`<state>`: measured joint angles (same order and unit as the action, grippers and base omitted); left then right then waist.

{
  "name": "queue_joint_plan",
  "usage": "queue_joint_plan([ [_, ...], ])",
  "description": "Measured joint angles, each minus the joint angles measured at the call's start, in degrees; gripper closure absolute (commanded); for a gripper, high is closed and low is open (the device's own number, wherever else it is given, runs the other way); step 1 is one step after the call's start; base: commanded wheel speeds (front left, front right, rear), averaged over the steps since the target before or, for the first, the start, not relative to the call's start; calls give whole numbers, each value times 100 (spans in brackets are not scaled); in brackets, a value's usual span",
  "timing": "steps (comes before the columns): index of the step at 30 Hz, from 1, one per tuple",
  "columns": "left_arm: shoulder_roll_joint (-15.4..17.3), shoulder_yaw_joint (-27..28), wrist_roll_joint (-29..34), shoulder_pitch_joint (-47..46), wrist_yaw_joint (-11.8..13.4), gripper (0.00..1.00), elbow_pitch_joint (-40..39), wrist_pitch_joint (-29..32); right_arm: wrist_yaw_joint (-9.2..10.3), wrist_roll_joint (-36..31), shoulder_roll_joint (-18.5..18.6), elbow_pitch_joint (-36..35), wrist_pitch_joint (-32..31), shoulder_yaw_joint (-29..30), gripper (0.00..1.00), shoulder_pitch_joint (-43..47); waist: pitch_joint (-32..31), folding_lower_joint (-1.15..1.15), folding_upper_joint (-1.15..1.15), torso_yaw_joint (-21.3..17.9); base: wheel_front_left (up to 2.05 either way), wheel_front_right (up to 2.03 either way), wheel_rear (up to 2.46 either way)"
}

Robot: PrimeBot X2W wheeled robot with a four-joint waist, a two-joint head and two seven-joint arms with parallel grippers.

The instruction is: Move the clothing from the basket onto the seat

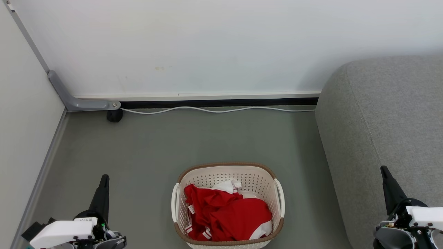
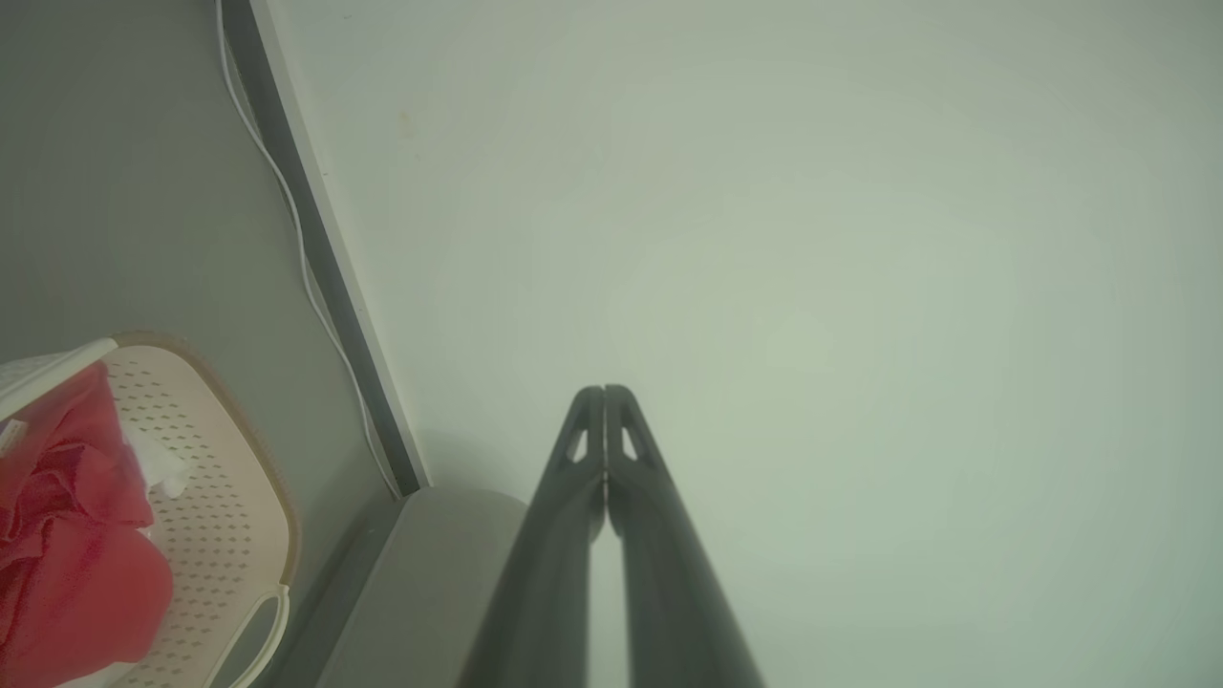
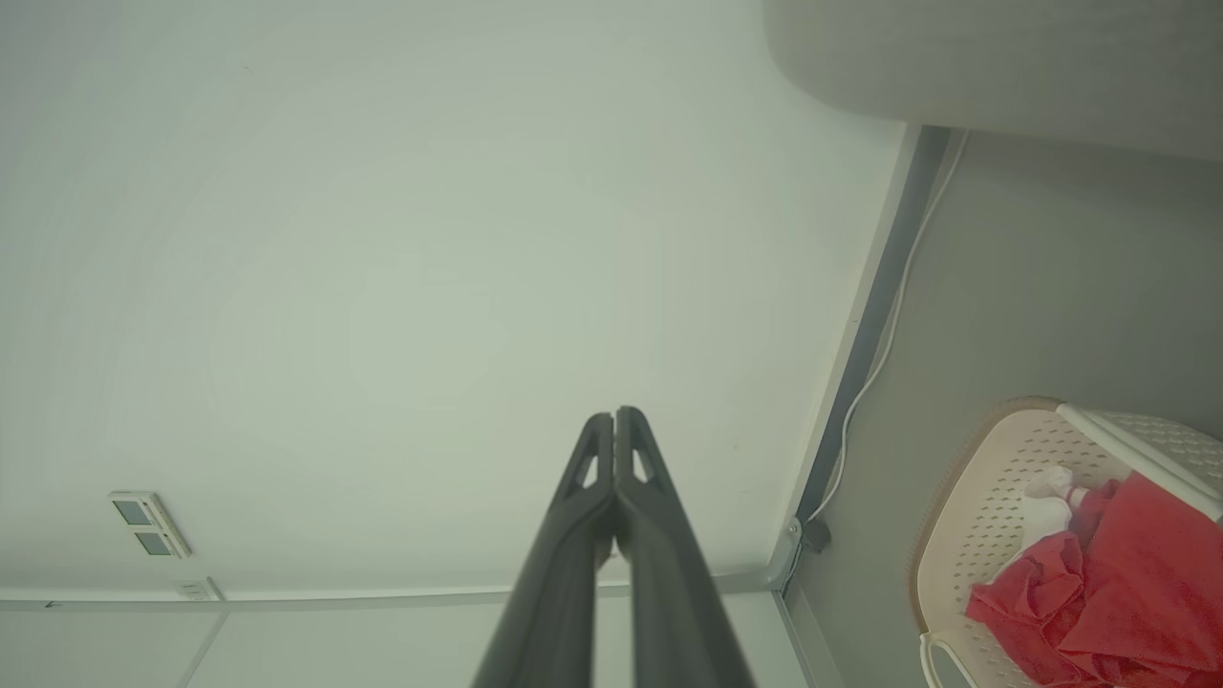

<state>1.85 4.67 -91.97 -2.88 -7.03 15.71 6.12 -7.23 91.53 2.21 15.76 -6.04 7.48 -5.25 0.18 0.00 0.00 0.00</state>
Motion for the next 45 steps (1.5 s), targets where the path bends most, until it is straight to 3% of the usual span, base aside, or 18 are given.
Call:
queue_joint_plan([
  [45, 0, 0, 0, 0, 0, 100, 0, 0, 0, 0, 0, 0, 0, 0, 100, 0, 0, 0, 0, 0, 0, 0, 0],
])
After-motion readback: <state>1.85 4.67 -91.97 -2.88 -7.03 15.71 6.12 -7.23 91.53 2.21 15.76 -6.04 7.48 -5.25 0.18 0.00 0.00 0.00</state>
